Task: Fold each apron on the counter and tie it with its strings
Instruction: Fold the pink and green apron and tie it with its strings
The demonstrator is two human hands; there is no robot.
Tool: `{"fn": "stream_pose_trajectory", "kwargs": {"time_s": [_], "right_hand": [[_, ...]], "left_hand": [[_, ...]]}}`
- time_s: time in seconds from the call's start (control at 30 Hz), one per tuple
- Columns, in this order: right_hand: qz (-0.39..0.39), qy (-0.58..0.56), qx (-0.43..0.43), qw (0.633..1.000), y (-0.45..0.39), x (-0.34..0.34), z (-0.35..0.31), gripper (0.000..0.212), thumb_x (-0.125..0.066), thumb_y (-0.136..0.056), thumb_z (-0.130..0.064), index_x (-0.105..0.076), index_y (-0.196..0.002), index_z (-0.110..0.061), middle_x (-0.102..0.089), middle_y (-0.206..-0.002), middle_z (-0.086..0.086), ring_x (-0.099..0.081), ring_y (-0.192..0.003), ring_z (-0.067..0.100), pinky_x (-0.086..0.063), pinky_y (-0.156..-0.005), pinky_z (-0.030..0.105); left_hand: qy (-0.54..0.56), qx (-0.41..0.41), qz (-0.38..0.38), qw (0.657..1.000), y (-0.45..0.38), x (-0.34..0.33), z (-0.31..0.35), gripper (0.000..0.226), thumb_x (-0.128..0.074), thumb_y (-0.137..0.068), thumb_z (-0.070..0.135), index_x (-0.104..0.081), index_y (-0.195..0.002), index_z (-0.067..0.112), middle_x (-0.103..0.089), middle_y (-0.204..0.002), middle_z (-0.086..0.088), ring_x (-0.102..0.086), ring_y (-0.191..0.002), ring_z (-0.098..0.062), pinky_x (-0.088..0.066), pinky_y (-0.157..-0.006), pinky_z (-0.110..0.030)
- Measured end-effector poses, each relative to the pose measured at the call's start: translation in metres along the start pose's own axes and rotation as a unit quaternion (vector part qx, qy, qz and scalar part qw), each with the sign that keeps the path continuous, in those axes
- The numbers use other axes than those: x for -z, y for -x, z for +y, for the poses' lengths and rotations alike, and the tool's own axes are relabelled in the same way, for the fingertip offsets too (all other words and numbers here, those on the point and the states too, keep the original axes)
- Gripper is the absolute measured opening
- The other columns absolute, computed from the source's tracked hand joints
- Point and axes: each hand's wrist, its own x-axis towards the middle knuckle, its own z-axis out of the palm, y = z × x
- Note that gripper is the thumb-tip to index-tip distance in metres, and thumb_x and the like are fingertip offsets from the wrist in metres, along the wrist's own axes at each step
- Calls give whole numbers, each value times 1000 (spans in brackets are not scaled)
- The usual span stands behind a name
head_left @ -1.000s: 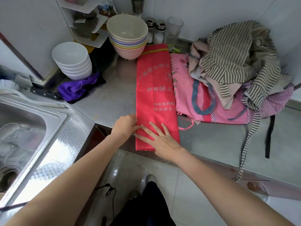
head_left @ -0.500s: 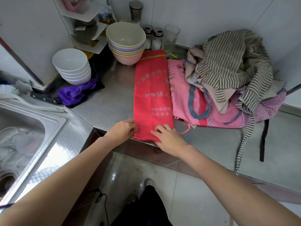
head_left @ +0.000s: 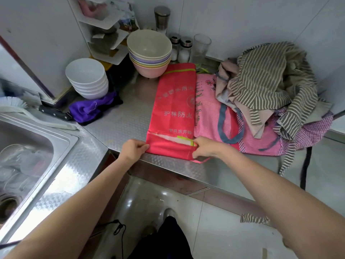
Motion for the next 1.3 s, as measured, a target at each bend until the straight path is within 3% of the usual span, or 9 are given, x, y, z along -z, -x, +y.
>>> {"fn": "stream_pose_trajectory", "kwargs": {"time_s": [0.13,0.27,0.43,0.63,0.83,0.9,1.0,1.13,1.3], "right_hand": [[19,-197,-30,980,-4,-6,9,22,-49,-95,-7,-49,-73,-9,-62,-61,0,-62,-43,3,-45,-43,13],[91,-169,-43,981,-10,-19,6,33,-37,-101,-23,-46,-71,-13,-62,-71,10,-61,-40,6,-35,-34,15],[157,-63,-80,982,-17,-25,1,40,-35,-100,-30,-46,-65,-15,-66,-57,8,-71,-66,22,-52,-67,32],[206,-16,-102,973,-19,-31,-2,40,-36,-99,-37,-49,-68,-16,-56,-44,1,-70,-63,18,-50,-68,25],[198,-40,-123,972,-21,-28,-4,39,-38,-98,-40,-57,-80,-13,-58,-44,1,-70,-61,16,-52,-67,24],[191,-33,-132,972,-17,-26,-7,40,-39,-98,-41,-62,-91,-9,-63,-55,3,-70,-71,19,-53,-75,28],[292,125,-52,947,-4,-28,-10,37,-47,-95,-36,-51,-116,-6,-64,-101,12,-61,-100,28,-46,-78,34],[243,250,181,920,3,-36,-10,61,-48,-92,-41,-32,-142,-9,-29,-146,11,-25,-136,27,-25,-113,42],[123,246,142,951,-9,-44,-1,76,-44,-92,-30,1,-151,-11,8,-158,5,6,-146,18,5,-117,31]], "left_hand": [[78,72,33,994,-6,2,-2,14,-63,-87,12,-69,-75,12,-62,-65,-6,-61,-74,-22,-50,-83,-36],[91,84,56,991,-4,1,0,6,-66,-84,11,-71,-81,9,-69,-77,-13,-67,-78,-30,-53,-87,-42],[-64,38,52,996,-3,2,10,16,-60,-89,14,-70,-92,3,-69,-90,-15,-63,-88,-31,-40,-69,-27],[-210,24,73,975,-7,-3,17,24,-52,-88,9,-46,-111,5,-65,-90,-18,-60,-89,-37,-46,-69,-39],[-458,-387,40,799,-10,-11,16,47,-41,-74,12,-59,-117,17,-63,-116,-7,-60,-104,-29,-55,-70,-31],[-512,-333,-52,790,-10,-14,15,54,-34,-91,8,-30,-144,13,-27,-152,-8,-30,-139,-27,-39,-104,-29],[-558,-232,-129,786,-10,-12,11,64,-28,-99,8,11,-148,19,12,-156,-13,7,-145,-29,-12,-119,-34],[-544,-208,-127,803,-8,-5,19,65,-29,-99,11,8,-148,31,11,-154,-22,6,-145,-31,-8,-118,-37],[-464,-190,-173,848,-13,9,16,72,-45,-92,23,-1,-149,32,11,-156,-13,4,-146,-24,-5,-118,-32]]}}
